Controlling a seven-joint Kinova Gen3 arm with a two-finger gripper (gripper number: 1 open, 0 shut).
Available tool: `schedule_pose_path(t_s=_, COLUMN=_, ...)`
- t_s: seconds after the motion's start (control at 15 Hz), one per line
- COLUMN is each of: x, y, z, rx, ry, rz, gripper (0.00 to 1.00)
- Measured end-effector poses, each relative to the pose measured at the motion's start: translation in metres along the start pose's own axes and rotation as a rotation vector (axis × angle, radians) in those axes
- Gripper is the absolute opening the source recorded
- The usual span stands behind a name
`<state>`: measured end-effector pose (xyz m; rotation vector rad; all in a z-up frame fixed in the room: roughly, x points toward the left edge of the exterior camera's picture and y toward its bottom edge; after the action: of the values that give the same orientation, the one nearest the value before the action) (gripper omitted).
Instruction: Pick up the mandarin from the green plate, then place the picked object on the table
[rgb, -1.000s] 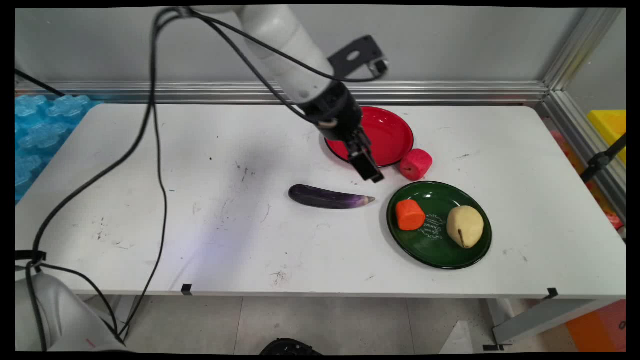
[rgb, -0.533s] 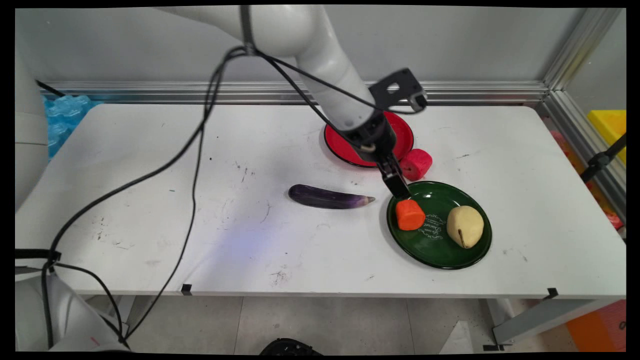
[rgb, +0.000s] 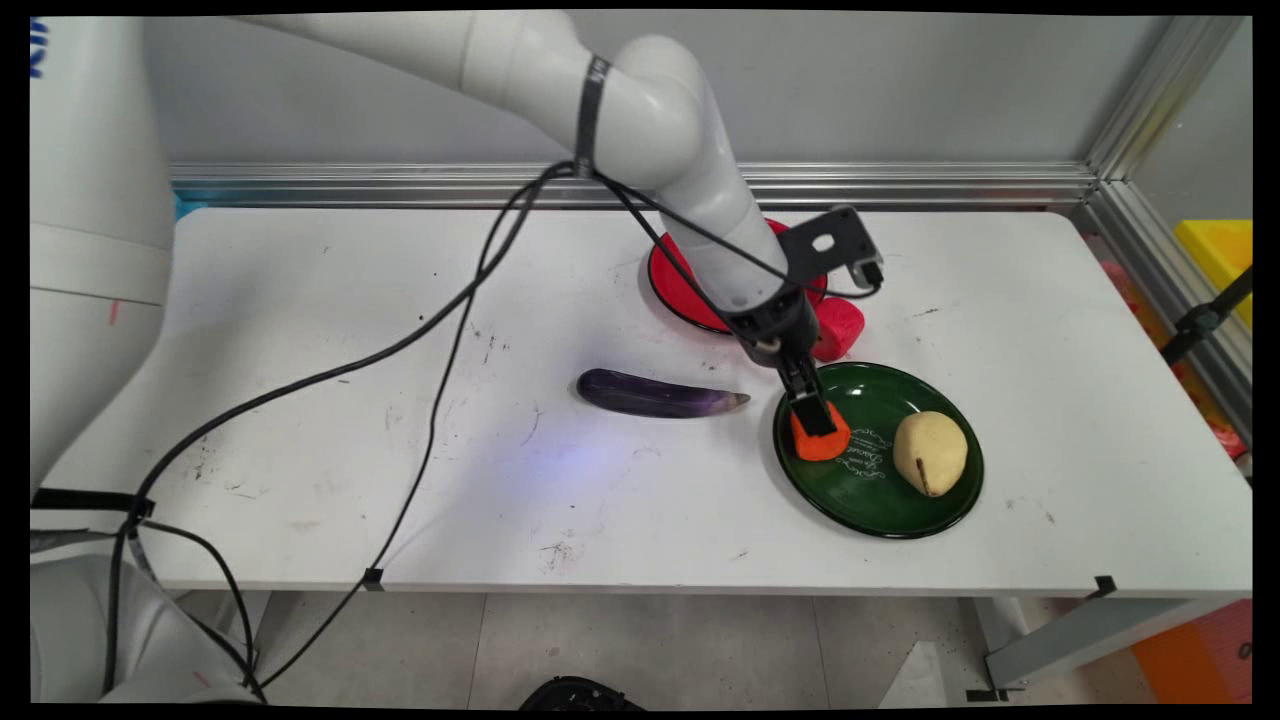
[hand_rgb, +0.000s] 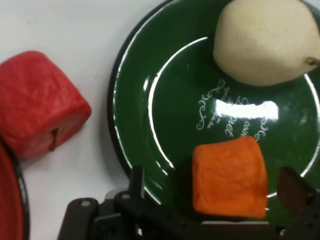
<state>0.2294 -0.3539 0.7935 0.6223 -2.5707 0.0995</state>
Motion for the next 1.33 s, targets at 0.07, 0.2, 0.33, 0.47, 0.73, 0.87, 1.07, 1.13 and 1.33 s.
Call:
schedule_pose_path(t_s=0.07, x=0.000, y=-0.001, z=0.010, rx=-0.004, ry=-0.009, rz=0.009, gripper=1.00)
schedule_pose_path(t_s=0.2, x=0.000, y=-0.002, z=0.022, rx=-0.010, ry=-0.019, rz=0.022, gripper=1.00)
schedule_pose_path(t_s=0.33, x=0.001, y=-0.004, z=0.034, rx=-0.016, ry=-0.025, rz=0.036, gripper=1.00)
schedule_pose_path(t_s=0.47, x=0.001, y=-0.004, z=0.041, rx=-0.021, ry=-0.028, rz=0.047, gripper=1.00)
schedule_pose_path(t_s=0.73, x=0.000, y=-0.004, z=0.048, rx=-0.030, ry=-0.030, rz=0.069, gripper=1.00)
schedule_pose_path(t_s=0.87, x=0.000, y=-0.003, z=0.051, rx=-0.037, ry=-0.030, rz=0.085, gripper=0.00)
schedule_pose_path(t_s=1.07, x=-0.001, y=-0.002, z=0.051, rx=-0.047, ry=-0.027, rz=0.105, gripper=0.00)
schedule_pose_path(t_s=1.13, x=-0.001, y=-0.001, z=0.050, rx=-0.050, ry=-0.026, rz=0.111, gripper=0.00)
schedule_pose_path(t_s=1.33, x=-0.001, y=0.000, z=0.043, rx=-0.056, ry=-0.016, rz=0.130, gripper=0.00)
